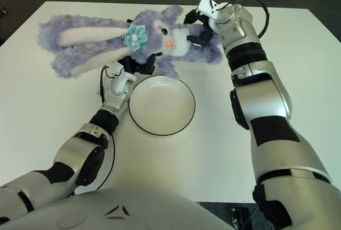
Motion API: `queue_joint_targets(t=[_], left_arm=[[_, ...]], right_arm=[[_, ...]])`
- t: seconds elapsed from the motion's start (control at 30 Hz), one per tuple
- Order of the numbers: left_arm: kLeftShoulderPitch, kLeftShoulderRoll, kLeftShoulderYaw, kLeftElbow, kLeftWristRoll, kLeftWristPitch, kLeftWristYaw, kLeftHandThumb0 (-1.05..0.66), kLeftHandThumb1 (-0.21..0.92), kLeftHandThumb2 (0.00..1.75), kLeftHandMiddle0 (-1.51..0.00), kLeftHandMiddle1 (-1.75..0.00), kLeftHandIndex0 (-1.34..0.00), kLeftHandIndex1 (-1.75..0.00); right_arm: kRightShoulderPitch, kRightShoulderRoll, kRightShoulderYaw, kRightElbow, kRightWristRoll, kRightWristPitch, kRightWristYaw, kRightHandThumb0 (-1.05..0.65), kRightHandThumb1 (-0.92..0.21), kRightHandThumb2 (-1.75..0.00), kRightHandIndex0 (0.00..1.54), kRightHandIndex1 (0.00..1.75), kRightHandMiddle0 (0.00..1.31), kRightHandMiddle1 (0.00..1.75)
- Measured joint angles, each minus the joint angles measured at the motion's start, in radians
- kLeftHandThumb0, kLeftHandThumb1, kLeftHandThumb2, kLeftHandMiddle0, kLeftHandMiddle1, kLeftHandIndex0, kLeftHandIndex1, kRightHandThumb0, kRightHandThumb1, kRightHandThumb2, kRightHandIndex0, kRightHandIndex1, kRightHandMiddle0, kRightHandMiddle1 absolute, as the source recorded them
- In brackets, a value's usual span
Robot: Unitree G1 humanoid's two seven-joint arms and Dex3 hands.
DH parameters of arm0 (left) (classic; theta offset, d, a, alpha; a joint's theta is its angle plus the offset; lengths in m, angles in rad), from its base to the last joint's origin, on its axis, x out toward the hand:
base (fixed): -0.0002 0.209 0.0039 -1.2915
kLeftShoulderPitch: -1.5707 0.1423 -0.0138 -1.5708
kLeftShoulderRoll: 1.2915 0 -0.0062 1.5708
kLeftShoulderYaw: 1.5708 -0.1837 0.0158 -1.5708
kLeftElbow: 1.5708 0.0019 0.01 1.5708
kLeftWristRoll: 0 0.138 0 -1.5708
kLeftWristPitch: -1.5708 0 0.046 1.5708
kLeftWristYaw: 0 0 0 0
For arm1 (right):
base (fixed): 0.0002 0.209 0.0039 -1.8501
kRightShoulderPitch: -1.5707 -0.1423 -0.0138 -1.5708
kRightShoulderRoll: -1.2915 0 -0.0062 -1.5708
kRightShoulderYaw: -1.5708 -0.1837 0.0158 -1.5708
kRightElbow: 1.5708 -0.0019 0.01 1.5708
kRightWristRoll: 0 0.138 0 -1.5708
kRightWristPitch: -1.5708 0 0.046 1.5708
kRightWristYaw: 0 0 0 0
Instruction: Put the doll into the plate.
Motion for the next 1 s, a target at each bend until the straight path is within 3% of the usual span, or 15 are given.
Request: queue_joint_targets(t=[0.23,1.0], left_arm=[[0.02,-0.011,-0.012,-0.01,-0.069,0.003,-0.069,0.0,0.03,1.65,-0.84,-1.75,-0.59,-1.74],[0.052,-0.035,-0.015,-0.052,-0.172,0.055,-0.175,0.0,0.07,1.59,-0.82,-1.68,-0.57,-1.75]], right_arm=[[0.017,0.0,-0.005,-0.025,0.0,-0.011,-0.026,0.0,0.05,-1.68,0.94,1.58,0.67,1.75],[0.034,0.004,-0.037,-0.067,0.023,0.034,-0.01,0.0,0.06,-1.71,0.93,1.64,0.66,1.75]])
